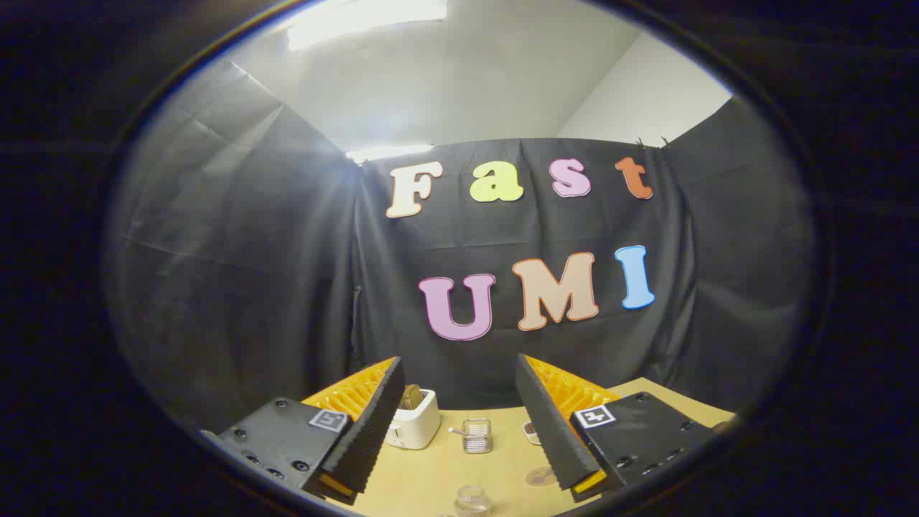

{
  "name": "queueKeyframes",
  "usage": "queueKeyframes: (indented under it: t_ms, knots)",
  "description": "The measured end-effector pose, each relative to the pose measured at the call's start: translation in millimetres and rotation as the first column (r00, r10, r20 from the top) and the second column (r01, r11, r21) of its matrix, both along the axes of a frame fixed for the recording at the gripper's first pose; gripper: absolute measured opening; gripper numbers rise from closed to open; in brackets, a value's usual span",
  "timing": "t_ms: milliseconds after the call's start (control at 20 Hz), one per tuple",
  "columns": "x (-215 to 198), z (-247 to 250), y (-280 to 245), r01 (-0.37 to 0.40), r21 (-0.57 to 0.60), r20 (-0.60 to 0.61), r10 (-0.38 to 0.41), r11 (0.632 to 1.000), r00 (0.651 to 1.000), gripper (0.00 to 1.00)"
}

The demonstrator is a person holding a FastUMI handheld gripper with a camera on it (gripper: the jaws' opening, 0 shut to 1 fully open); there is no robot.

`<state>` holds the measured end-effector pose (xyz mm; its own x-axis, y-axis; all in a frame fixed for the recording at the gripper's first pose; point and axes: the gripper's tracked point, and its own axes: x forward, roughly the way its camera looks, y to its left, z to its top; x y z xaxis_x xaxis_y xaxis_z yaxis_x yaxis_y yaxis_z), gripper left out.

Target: Take the bottle from table, then pour the juice into the cup, finally place the bottle on the coaster

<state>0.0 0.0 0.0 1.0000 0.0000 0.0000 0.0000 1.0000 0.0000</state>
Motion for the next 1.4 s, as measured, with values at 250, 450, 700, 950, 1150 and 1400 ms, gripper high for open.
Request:
queueKeyframes:
  t_ms: [250,450,700,950,1150,1400]
  knots:
    - [-1,-1,2,0.000,-0.015,0.000,0.000,1.000,1.000,0.98]
    - [-3,-5,3,-0.002,-0.017,-0.007,0.002,1.000,1.000,0.98]
    - [-9,-7,1,-0.004,-0.016,-0.016,0.003,1.000,1.000,0.98]
    - [-9,-7,-2,0.003,-0.017,-0.017,-0.004,1.000,1.000,0.98]
    - [-9,-14,-6,0.008,-0.025,-0.026,-0.008,1.000,1.000,0.98]
    - [-9,-31,-6,0.006,-0.035,-0.062,-0.008,0.999,0.998,0.98]
